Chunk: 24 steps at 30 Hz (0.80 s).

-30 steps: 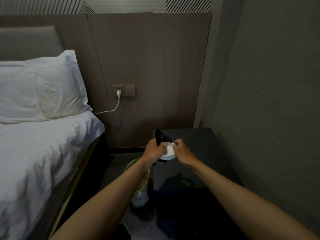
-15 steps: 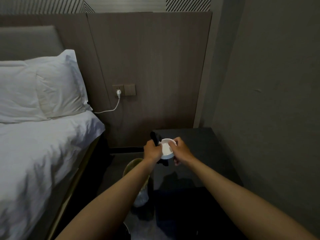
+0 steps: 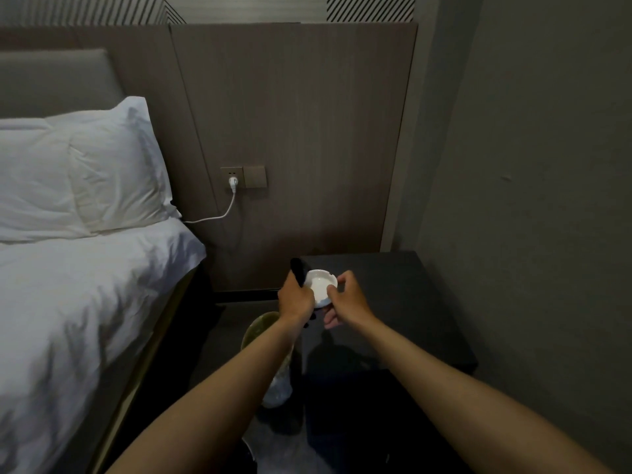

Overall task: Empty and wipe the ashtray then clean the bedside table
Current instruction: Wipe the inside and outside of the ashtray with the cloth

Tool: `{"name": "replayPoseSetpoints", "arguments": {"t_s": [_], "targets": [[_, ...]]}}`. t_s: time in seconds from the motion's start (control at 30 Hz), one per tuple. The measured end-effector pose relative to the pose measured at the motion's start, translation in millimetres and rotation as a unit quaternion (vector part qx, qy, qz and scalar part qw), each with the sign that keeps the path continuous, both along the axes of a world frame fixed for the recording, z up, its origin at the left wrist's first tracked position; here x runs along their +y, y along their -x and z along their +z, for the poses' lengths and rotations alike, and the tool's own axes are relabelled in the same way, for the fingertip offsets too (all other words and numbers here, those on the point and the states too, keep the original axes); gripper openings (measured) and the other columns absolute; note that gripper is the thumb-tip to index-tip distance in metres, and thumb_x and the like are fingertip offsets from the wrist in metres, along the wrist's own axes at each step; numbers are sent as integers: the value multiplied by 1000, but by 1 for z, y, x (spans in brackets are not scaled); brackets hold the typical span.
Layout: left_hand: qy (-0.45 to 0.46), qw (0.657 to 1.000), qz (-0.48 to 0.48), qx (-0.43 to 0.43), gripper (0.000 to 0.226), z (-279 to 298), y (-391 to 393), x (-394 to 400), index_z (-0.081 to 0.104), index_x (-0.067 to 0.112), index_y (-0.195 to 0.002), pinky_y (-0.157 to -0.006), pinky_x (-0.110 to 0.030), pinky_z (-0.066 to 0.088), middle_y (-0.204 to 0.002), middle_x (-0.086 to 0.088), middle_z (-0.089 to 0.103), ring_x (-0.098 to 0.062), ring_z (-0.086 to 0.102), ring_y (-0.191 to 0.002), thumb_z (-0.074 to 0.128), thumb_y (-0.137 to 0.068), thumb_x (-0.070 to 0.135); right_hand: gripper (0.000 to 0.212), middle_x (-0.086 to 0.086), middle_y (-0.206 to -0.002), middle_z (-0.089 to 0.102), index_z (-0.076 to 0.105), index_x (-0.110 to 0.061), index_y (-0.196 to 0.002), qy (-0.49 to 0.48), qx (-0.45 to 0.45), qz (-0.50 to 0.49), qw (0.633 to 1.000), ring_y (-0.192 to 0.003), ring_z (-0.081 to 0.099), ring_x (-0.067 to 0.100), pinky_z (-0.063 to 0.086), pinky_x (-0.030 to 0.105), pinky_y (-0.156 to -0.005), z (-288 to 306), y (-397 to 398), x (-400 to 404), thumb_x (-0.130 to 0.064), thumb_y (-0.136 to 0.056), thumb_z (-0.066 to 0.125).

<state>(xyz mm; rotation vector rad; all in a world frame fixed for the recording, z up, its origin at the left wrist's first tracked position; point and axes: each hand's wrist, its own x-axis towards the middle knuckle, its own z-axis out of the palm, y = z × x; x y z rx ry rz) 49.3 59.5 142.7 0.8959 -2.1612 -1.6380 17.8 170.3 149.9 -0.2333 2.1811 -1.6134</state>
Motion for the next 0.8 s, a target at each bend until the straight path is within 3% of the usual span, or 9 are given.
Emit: {"name": "replayPoseSetpoints", "arguments": {"t_s": [0.07,0.17,0.23,0.3,0.43,0.57,0.67,0.8], "targets": [[7,999,-40,18,29,0,-3,-5,54,21,-132,-55,-16,45,-122,-6,64,-15,64,-91,48,-104,23,11,16,-81,68,42,-18,-114,-12,26,-4,1000,-51,67,19,61,34,-52,0,1,1,-23,-105,46],[25,995,-94,17,21,0,-5,-9,62,20,-116,-66,-23,49,-111,-8,69,-19,67,-92,51,-102,30,9,12,-76,68,50,-19,-111,-46,63,8,997,-49,66,16,60,31,-52,1,2,3,-25,-105,46],[19,992,-123,6,19,2,-7,-10,63,21,-109,-61,-23,51,-105,-8,69,-20,68,-89,51,-101,33,10,10,-76,68,53,-20,-111,-71,81,10,994,-50,65,15,59,29,-53,-1,5,3,-25,-105,46],[24,989,-149,3,25,6,-10,-10,64,20,-108,-54,-18,50,-102,-7,69,-19,69,-85,51,-101,40,13,9,-77,68,56,-22,-113,-89,93,12,992,-53,64,14,58,28,-52,-3,6,4,-26,-104,47],[85,979,-184,-6,55,9,-9,-12,70,19,-101,-68,-25,49,-95,-5,73,-17,69,-84,32,-104,58,14,7,-77,67,58,-21,-114,-87,88,41,991,-53,63,13,55,25,-49,-1,5,11,-24,-103,50],[104,973,-203,-29,67,12,-6,-16,71,15,-97,-73,-27,47,-93,-7,73,-13,67,-83,17,-106,55,14,10,-75,67,51,-13,-112,-90,72,48,992,-48,61,14,56,28,-48,1,8,15,-21,-101,56],[98,972,-208,-42,62,13,-5,-14,69,16,-100,-70,-25,44,-92,-4,70,-12,65,-83,19,-107,52,14,10,-71,65,46,-12,-105,-93,80,30,992,-45,59,14,55,26,-45,1,9,16,-20,-100,57],[37,984,-165,-51,62,6,2,-8,66,12,-111,-77,-31,49,-104,-11,70,-21,66,-92,20,-107,53,10,10,-81,68,49,-19,-95,-135,123,-10,983,-49,65,15,54,24,-46,-2,13,14,-21,-99,58]]}}
